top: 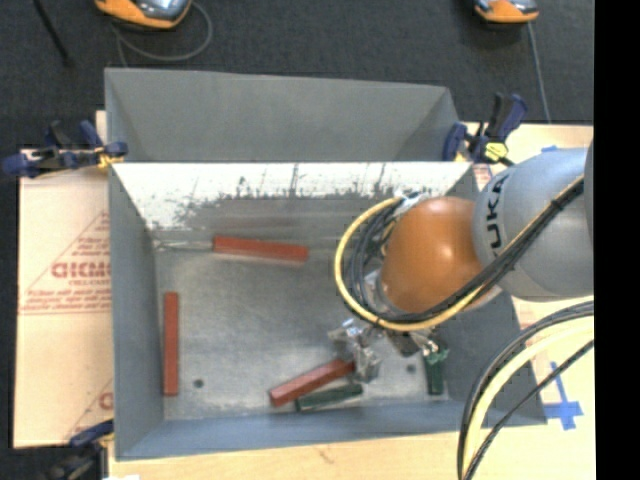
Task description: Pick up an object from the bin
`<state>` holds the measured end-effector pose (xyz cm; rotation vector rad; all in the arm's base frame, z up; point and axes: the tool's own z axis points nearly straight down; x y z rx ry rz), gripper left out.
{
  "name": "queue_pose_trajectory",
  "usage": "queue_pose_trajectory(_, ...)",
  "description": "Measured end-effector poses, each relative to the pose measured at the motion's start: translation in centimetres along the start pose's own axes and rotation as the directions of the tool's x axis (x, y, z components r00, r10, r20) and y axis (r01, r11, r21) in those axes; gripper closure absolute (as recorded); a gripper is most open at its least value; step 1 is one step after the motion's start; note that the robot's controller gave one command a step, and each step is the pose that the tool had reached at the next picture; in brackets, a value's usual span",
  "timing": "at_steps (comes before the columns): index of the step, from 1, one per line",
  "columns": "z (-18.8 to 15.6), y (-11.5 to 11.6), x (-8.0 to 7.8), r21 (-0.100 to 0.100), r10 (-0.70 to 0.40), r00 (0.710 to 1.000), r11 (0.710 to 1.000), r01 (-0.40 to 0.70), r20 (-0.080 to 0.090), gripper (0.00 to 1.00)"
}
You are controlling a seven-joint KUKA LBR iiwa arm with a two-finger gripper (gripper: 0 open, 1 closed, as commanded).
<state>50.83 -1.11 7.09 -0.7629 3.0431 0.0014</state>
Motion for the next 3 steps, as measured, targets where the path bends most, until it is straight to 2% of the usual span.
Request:
queue_pose_trajectory(1,-17.3,-0.7,-1.5,0.006,0.051,0.999,0.999,-0.051,0.007,1.00)
queue_pose_trajectory(2,-11.0,0.5,-5.2,-0.003,-0.408,0.913,0.913,0.408,-0.003,1.00)
queue_pose_trajectory(3,-14.7,0.6,-5.8,0.004,-0.437,0.900,0.900,0.437,0.001,1.00)
